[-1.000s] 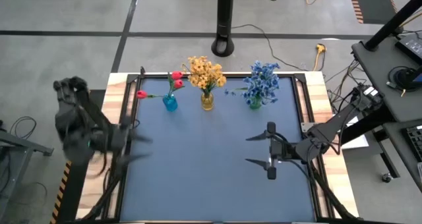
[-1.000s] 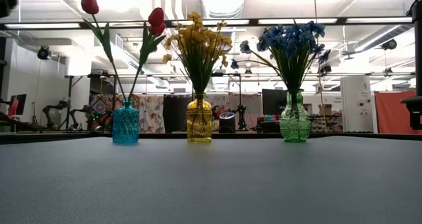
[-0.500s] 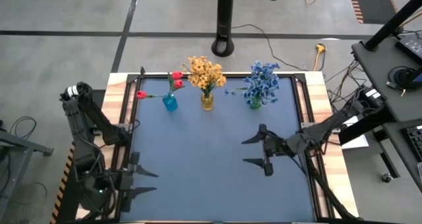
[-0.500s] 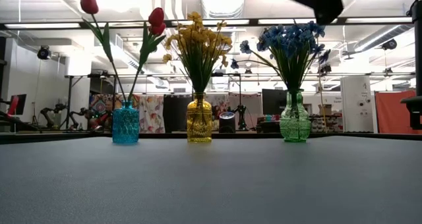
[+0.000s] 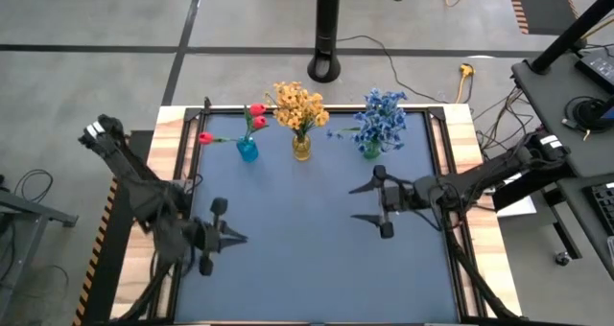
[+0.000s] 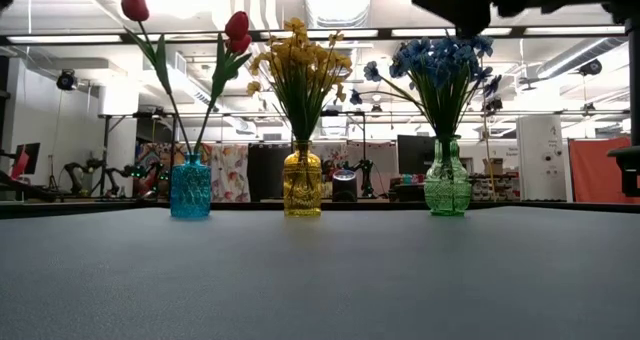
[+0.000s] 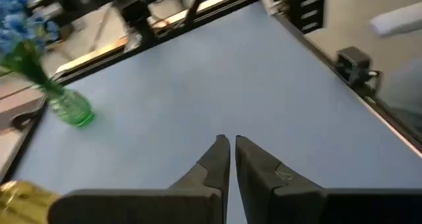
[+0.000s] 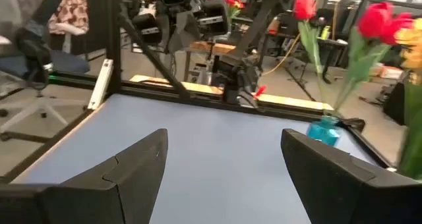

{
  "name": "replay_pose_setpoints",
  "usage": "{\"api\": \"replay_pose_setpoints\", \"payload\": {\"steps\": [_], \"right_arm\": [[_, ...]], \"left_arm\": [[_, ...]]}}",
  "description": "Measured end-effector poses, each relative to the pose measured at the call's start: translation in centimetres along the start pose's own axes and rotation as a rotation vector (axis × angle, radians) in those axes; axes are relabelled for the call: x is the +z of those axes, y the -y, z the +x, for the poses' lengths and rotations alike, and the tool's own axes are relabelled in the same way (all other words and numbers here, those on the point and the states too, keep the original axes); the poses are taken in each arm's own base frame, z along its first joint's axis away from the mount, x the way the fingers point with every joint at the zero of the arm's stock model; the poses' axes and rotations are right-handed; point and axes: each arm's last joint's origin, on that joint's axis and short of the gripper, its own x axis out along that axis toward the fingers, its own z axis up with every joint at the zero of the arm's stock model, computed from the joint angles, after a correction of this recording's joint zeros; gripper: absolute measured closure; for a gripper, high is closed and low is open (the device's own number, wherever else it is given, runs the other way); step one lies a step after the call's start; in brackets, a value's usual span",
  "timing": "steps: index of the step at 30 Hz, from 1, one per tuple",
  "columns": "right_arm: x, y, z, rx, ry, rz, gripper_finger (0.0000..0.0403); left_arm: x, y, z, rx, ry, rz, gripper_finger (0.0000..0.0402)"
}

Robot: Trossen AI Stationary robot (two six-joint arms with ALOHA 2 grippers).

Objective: Sort flowers into vase by color
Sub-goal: Return to Home Position

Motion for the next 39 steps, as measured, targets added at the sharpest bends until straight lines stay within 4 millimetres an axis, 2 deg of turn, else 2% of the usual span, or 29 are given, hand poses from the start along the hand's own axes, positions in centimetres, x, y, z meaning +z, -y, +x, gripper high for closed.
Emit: {"api": "replay_pose_setpoints", "payload": {"steps": [3, 7, 12, 17, 25, 30, 36, 39], "right_arm": [[-0.3, 1.1, -0.4, 0.006, 0.02, 0.013, 0.0115], [-0.8, 1.2, -1.2, 0.079, 0.049, 0.044, 0.0115], [-2.0, 1.4, -2.5, 0.066, 0.094, 0.051, 0.0115], [-3.1, 1.9, -4.3, 0.022, 0.205, 0.076, 0.0115], [-3.7, 3.4, -6.2, -0.101, 0.281, 0.071, 0.0124], [-3.6, 4.2, -7.0, -0.151, 0.321, 0.05, 0.0132], [-4.8, 4.2, -8.7, -0.163, 0.383, -0.019, 0.0138], [-4.0, 4.0, -9.8, -0.108, 0.475, -0.072, 0.0136]], "left_arm": [[-1.2, -2.2, -1.0, -0.085, 0.051, -0.04, 0.0391], [-2.9, -3.0, -2.3, -0.24, 0.186, -0.126, 0.04], [-7.0, -3.2, -2.0, -0.175, 0.168, -0.123, 0.0401], [-9.1, -3.4, -2.0, -0.163, 0.203, -0.137, 0.0401], [-10.1, -4.9, -3.4, -0.066, 0.249, -0.074, 0.0401], [-10.2, -5.9, -4.1, -0.06, 0.325, -0.117, 0.0402], [-11.1, -6.4, -3.6, 0.099, 0.334, -0.175, 0.0402], [-12.6, -5.9, -2.7, 0.123, 0.324, -0.214, 0.0402]]}}
